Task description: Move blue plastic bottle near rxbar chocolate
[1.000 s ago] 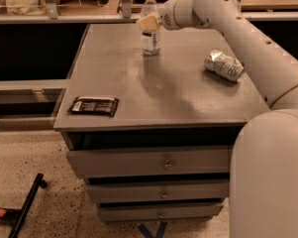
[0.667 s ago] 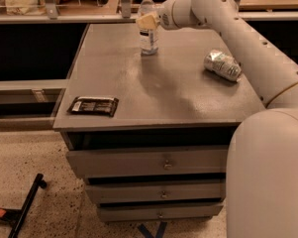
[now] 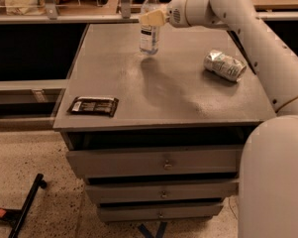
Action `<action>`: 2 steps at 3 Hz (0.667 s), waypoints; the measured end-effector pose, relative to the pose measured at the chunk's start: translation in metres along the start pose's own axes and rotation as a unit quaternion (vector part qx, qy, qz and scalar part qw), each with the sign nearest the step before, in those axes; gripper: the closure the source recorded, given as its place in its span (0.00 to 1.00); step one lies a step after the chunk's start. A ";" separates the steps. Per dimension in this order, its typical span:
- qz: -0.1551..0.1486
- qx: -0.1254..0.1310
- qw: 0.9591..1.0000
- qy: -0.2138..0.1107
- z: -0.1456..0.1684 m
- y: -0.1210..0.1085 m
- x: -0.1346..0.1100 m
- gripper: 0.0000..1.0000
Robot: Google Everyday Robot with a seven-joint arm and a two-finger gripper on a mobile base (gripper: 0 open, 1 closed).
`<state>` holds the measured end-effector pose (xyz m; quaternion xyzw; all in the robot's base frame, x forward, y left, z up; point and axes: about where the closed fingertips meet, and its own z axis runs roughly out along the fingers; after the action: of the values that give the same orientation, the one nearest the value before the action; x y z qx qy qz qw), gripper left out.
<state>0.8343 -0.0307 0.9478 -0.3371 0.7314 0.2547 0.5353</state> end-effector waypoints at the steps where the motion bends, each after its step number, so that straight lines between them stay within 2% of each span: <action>1: -0.008 -0.039 0.999 -0.008 -0.023 0.033 -0.010 1.00; 2: -0.028 -0.078 0.997 -0.003 -0.037 0.074 -0.010 1.00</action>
Offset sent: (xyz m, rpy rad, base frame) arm -0.1352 0.0399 0.0226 -0.0251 -0.0157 0.2741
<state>0.7566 -0.0080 0.9691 -0.3973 0.6980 0.2969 0.5165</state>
